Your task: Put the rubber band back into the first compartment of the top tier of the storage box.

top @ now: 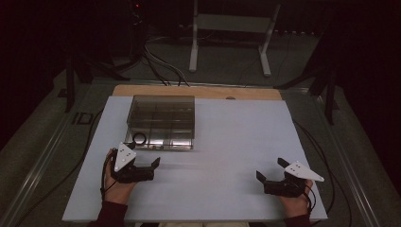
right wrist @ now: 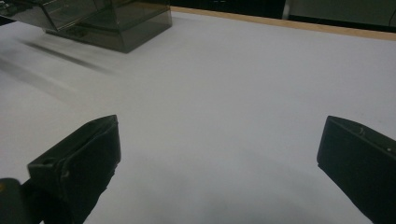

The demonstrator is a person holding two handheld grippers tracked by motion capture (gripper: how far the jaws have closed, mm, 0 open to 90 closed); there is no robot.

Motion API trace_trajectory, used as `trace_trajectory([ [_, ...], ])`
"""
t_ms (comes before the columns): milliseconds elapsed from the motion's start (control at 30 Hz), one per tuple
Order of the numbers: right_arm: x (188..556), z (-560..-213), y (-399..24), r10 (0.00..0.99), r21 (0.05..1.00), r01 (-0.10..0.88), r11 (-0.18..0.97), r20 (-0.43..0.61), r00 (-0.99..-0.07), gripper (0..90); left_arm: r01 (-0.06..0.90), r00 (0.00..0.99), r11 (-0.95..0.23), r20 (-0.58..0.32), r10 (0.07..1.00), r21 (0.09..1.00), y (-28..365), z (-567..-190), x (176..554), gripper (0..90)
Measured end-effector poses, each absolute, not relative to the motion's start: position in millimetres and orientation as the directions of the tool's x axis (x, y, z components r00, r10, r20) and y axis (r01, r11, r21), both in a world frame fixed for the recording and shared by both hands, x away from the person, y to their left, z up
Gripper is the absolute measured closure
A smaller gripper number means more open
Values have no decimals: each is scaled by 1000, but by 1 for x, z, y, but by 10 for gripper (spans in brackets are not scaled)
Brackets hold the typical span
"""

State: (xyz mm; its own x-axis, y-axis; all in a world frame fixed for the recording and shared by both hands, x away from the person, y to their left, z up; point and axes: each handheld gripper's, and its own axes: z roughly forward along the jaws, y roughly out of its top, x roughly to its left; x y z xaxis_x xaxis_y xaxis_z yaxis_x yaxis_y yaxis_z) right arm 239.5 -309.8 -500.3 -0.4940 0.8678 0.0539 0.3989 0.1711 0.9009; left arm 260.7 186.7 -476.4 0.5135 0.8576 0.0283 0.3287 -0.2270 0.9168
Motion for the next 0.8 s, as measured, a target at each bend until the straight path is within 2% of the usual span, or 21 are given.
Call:
trace_trajectory([
  [800, 239, -498, -306, 849, 913, 369, 177, 48, -526, 0, 355, 478, -196, 3, 878, 914, 201, -500, 245, 5],
])
